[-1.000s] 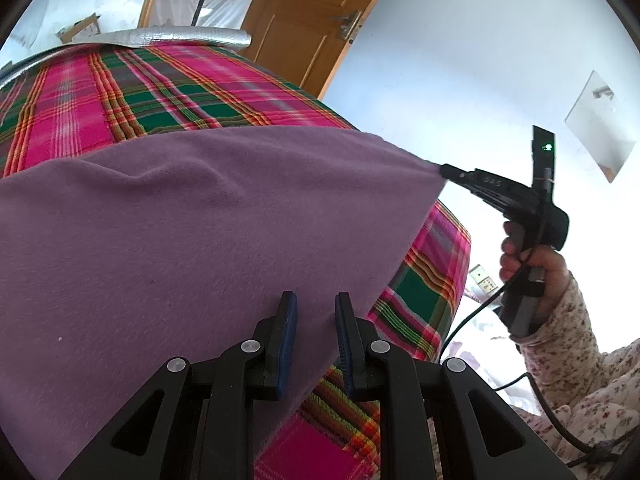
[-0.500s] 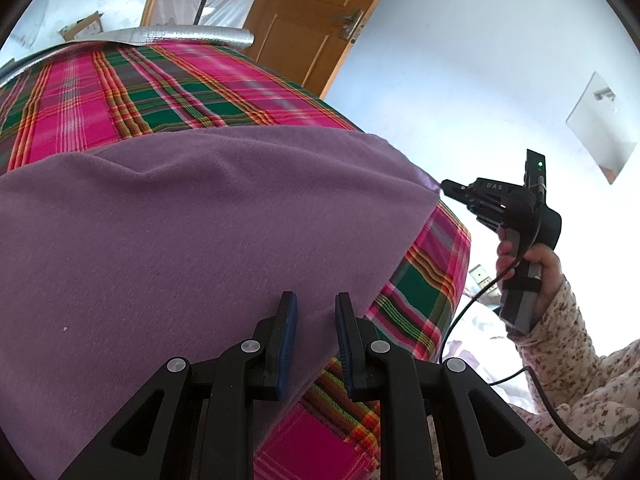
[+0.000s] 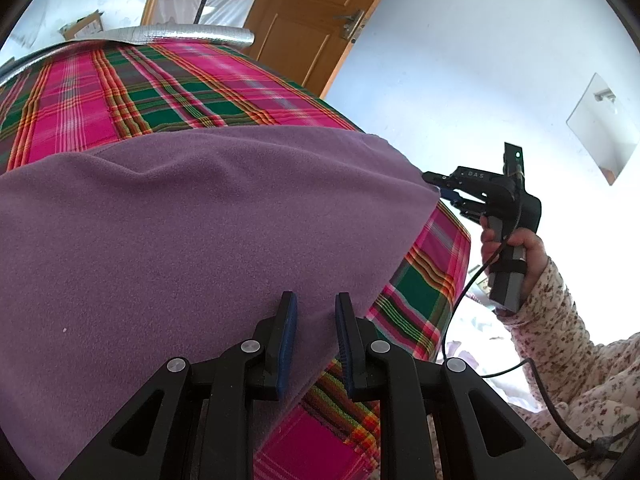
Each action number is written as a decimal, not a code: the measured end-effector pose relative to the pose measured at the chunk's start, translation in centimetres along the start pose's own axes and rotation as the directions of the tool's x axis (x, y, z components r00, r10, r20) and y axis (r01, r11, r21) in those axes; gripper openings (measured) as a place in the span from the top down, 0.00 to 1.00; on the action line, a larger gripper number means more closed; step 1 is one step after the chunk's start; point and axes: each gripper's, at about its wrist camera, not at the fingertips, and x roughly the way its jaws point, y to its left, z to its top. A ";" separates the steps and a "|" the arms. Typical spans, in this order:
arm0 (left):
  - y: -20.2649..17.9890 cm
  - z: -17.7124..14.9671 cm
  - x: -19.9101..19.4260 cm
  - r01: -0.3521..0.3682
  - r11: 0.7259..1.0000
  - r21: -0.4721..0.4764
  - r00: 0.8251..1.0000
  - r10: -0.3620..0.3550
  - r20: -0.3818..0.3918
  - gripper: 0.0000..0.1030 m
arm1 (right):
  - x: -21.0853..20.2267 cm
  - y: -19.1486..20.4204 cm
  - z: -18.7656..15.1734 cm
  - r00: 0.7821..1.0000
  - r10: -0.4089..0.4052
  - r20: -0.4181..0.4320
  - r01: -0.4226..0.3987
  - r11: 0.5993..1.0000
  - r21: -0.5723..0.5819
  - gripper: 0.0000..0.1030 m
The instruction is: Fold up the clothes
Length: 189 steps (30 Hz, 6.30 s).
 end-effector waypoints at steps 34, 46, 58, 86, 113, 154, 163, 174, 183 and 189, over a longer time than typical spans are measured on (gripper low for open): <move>7.6 -8.4 -11.1 -0.076 0.974 -0.211 0.986 0.105 0.128 0.80 | -2.7 24.4 -18.1 0.934 0.170 -0.313 -0.354 0.549 -0.757 0.70; 9.0 -9.7 -13.8 -0.143 0.960 -0.241 0.974 0.180 0.140 0.80 | -4.5 29.0 -23.1 0.841 0.226 -0.492 -0.541 0.348 -0.766 0.70; 13.0 -6.8 -15.2 -0.159 0.926 -0.344 0.951 0.237 0.199 0.80 | -3.6 33.2 -23.2 0.803 0.247 -0.542 -0.595 0.271 -0.757 0.69; 25.3 -5.9 -18.8 -0.220 0.699 -0.681 0.889 0.431 0.154 0.81 | 10.4 38.8 -15.9 0.637 0.185 -0.748 -0.721 0.487 -0.493 0.69; 22.7 -5.4 -19.5 -0.292 0.671 -0.681 0.850 0.509 0.137 0.81 | 6.0 36.6 -19.2 0.446 0.228 -0.865 -0.866 0.353 -0.353 0.96; 21.3 -1.4 -13.7 -0.178 0.800 -0.573 0.933 0.323 0.161 0.81 | 11.3 39.2 -19.9 0.285 0.288 -0.914 -0.859 0.501 -0.111 0.78; 21.5 -1.1 -13.8 -0.174 0.795 -0.581 0.932 0.323 0.163 0.81 | 9.6 40.7 -18.7 0.386 0.354 -0.852 -0.865 0.461 -0.200 0.77; 21.5 0.1 -14.0 -0.204 0.789 -0.580 0.916 0.363 0.172 0.80 | 8.4 42.8 -17.3 0.488 0.395 -0.778 -0.857 0.385 -0.342 0.77; 21.7 1.2 -14.8 -0.205 0.785 -0.584 0.893 0.395 0.217 0.80 | 11.2 44.9 -15.2 0.599 0.392 -0.698 -0.788 0.443 -0.427 0.92; 21.2 2.7 -13.7 -0.211 0.832 -0.513 0.914 0.354 0.199 0.80 | 10.9 44.4 -12.9 0.624 0.415 -0.662 -0.771 0.464 -0.436 0.92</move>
